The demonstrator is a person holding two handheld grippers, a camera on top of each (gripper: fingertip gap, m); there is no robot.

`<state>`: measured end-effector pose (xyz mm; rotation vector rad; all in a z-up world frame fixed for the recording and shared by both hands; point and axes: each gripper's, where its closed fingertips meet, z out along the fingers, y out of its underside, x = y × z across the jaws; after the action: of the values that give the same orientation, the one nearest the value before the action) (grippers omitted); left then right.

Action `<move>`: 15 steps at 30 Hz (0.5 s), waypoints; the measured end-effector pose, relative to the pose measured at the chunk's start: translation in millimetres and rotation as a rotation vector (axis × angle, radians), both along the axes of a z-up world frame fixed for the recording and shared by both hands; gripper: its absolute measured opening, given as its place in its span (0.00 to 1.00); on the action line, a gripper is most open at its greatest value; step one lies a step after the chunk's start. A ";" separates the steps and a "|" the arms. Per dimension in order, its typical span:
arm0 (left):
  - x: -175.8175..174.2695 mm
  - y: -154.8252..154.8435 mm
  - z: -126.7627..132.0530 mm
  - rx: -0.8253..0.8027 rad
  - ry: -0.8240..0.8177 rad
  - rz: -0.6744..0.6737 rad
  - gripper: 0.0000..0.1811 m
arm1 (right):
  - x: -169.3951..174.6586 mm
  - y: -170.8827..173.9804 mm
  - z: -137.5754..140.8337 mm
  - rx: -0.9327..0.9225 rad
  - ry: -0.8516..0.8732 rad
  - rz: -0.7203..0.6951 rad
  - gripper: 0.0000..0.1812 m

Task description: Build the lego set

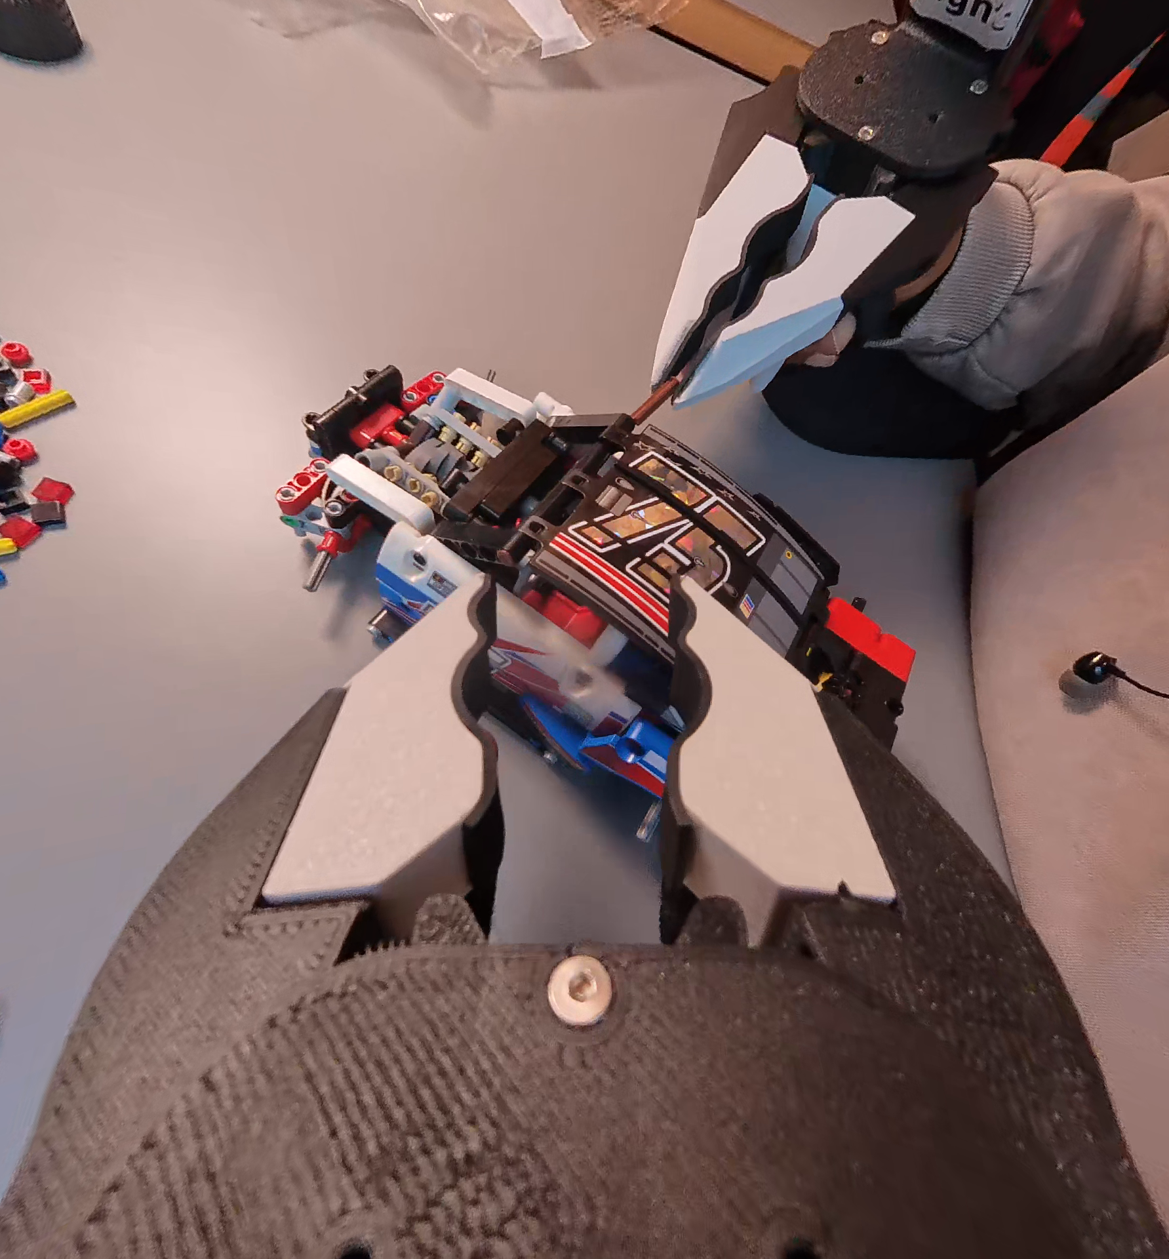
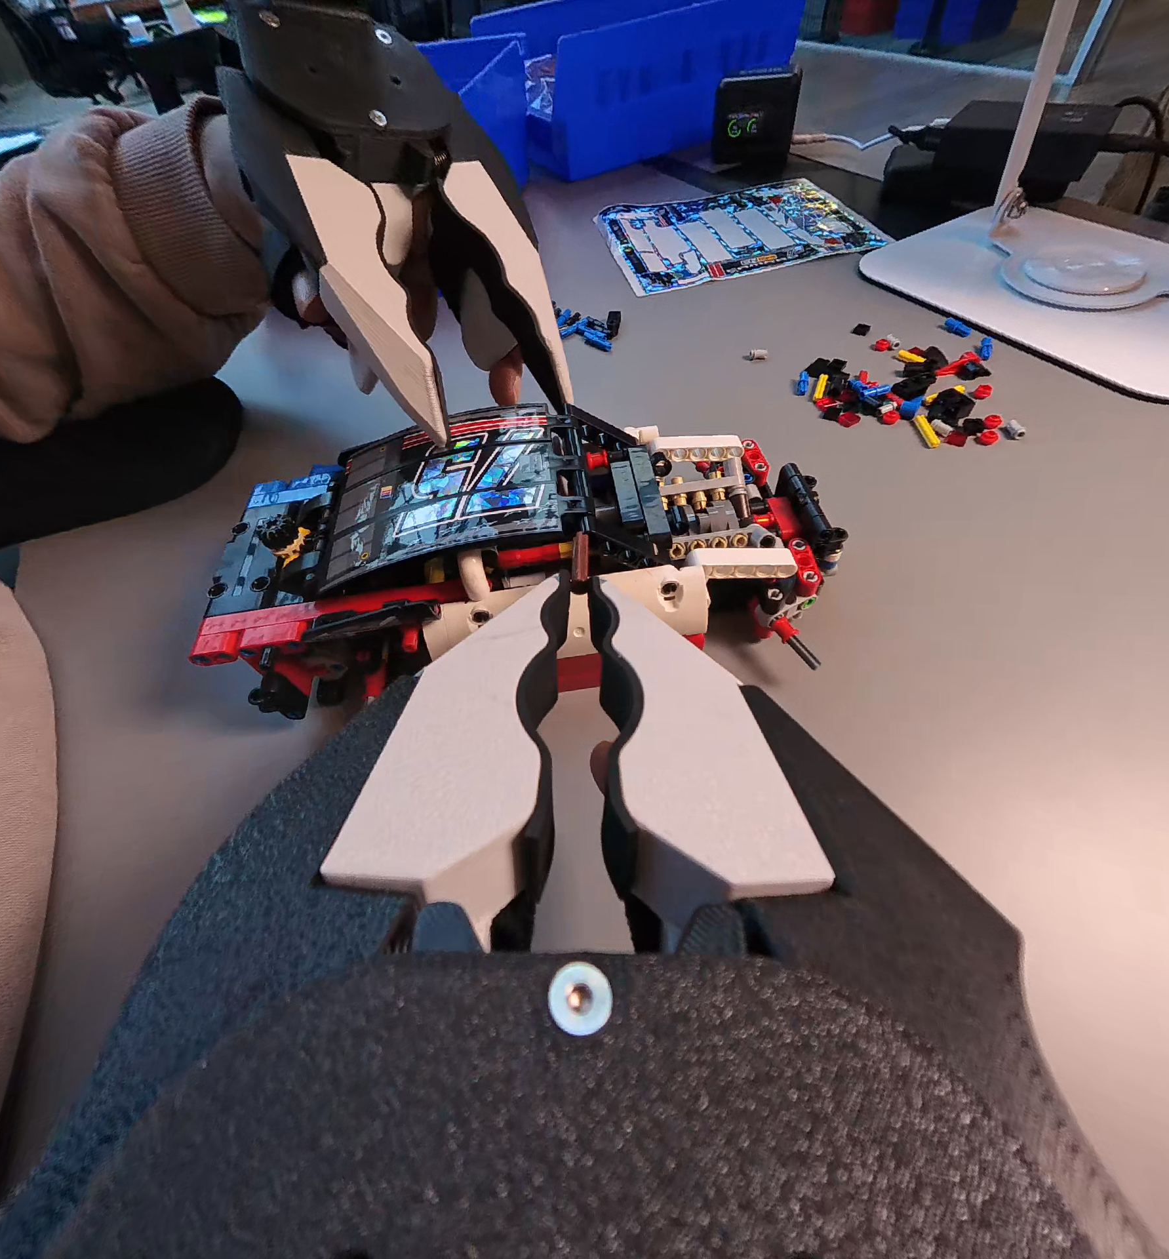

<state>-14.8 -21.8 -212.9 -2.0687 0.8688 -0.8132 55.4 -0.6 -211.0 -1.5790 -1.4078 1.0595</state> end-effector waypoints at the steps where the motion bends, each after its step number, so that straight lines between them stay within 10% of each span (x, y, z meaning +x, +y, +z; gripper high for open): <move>1: 0.8 0.2 -0.4 -0.006 -0.010 -0.005 0.27 | 0.0 0.4 -0.4 0.001 0.003 0.002 0.01; 15: 4.3 1.7 -1.2 -0.018 -0.079 -0.035 0.26 | -2.0 4.4 0.2 0.017 0.042 0.032 0.01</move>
<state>-10.6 -20.1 -214.1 -2.0278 0.8591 -0.9180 53.4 3.7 -210.8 -1.5179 -1.4150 1.0904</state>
